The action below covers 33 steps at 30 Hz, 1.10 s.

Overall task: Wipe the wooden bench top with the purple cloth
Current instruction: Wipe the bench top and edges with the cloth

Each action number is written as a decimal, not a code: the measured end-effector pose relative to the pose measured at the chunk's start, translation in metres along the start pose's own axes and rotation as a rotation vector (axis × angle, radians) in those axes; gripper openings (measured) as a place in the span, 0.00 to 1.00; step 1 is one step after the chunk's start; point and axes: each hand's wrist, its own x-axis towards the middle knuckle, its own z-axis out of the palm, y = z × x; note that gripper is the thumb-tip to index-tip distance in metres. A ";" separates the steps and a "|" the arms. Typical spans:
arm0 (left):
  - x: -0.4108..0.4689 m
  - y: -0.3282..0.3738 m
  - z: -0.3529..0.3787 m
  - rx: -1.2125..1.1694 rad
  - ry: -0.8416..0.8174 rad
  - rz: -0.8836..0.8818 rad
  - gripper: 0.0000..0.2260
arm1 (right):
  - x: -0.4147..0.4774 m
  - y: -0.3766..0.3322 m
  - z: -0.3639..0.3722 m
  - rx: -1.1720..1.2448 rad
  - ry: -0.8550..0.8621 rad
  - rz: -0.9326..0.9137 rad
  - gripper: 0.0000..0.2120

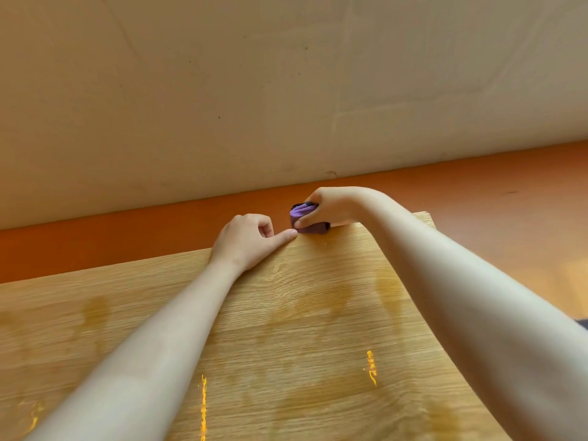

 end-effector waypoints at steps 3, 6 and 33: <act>0.001 0.001 0.001 0.006 0.006 -0.008 0.24 | -0.009 0.019 -0.011 -0.012 0.002 0.040 0.13; 0.000 0.001 0.000 0.004 0.005 -0.003 0.23 | -0.025 0.049 -0.032 -0.057 0.013 0.123 0.15; -0.002 0.006 -0.004 0.015 0.009 0.011 0.23 | -0.162 0.175 0.063 0.911 0.694 0.099 0.05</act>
